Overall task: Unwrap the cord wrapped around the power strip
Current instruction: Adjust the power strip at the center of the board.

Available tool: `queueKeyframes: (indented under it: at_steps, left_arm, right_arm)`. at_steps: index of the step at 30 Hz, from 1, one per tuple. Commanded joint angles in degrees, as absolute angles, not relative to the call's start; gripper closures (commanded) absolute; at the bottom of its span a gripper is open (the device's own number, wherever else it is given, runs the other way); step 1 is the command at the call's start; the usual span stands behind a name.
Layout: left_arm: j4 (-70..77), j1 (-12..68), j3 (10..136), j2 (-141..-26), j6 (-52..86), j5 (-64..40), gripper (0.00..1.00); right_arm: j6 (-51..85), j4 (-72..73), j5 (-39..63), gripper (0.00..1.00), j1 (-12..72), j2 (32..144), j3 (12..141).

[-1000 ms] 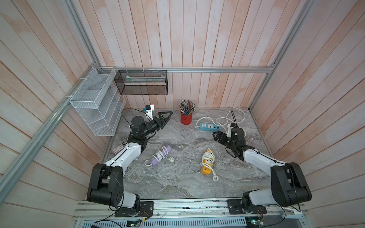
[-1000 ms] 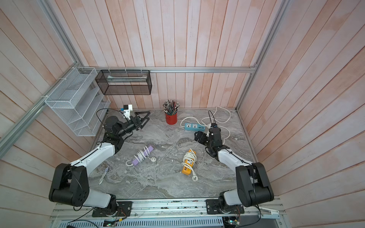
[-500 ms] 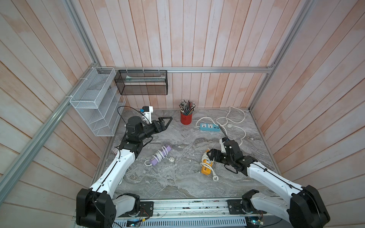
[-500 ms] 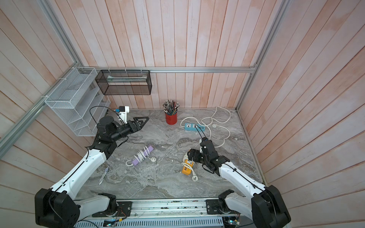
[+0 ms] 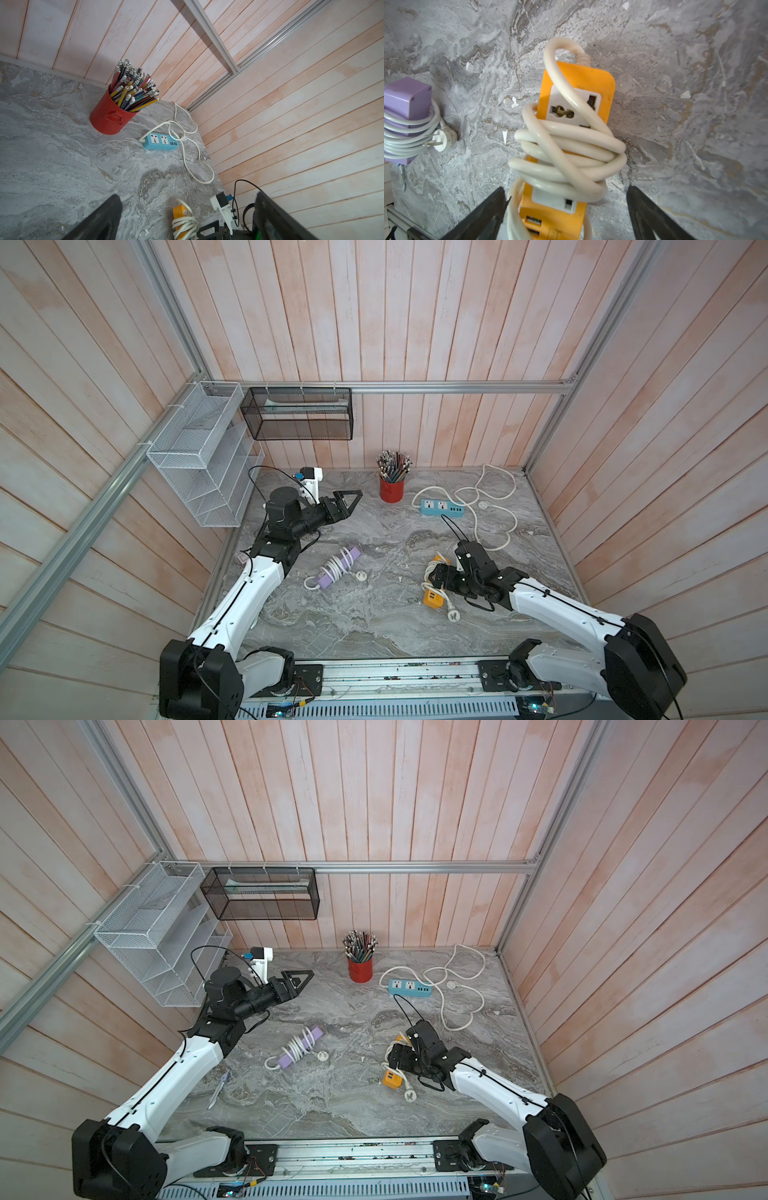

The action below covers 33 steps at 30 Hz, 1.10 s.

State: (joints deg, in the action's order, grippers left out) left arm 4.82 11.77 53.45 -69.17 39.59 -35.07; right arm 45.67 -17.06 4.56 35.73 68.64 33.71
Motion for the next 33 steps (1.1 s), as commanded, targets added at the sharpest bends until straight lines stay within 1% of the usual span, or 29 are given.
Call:
queueKeyframes:
  at_steps: [1,6,11,15,20,24,26,33]
  left_arm:
    - [4.57,11.34,52.21,-67.77,38.30,-34.62,0.00]
    - [5.20,10.81,51.39,-67.49,38.49,-35.07,0.00]
    - [5.98,9.98,50.54,-66.91,38.95,-35.55,0.00]
    - [5.98,9.41,50.10,-66.28,38.94,-35.68,0.00]
    - [6.32,8.98,49.84,-66.07,39.20,-36.12,0.00]
    - [6.50,8.81,49.57,-65.58,39.38,-36.21,0.00]
    - [6.69,8.56,49.35,-65.26,39.46,-36.21,0.00]
    - [6.96,8.28,49.31,-65.01,39.68,-36.52,0.00]
  right_arm:
    - [47.44,-15.87,4.39,0.07,36.67,70.65,34.86]
    - [47.11,-14.27,3.56,0.08,37.01,73.38,35.12]
    - [44.02,-14.95,1.69,0.15,37.05,76.99,37.90]
    - [39.11,-17.55,-1.55,0.18,37.00,79.62,41.67]
    - [30.60,-21.14,-2.96,0.19,36.49,84.44,47.54]
    - [24.39,-23.48,-3.31,0.16,36.01,88.29,51.66]
    - [23.13,-24.52,-5.21,0.14,35.62,89.22,52.94]
    - [20.96,-25.84,-7.95,0.05,30.78,82.40,56.00]
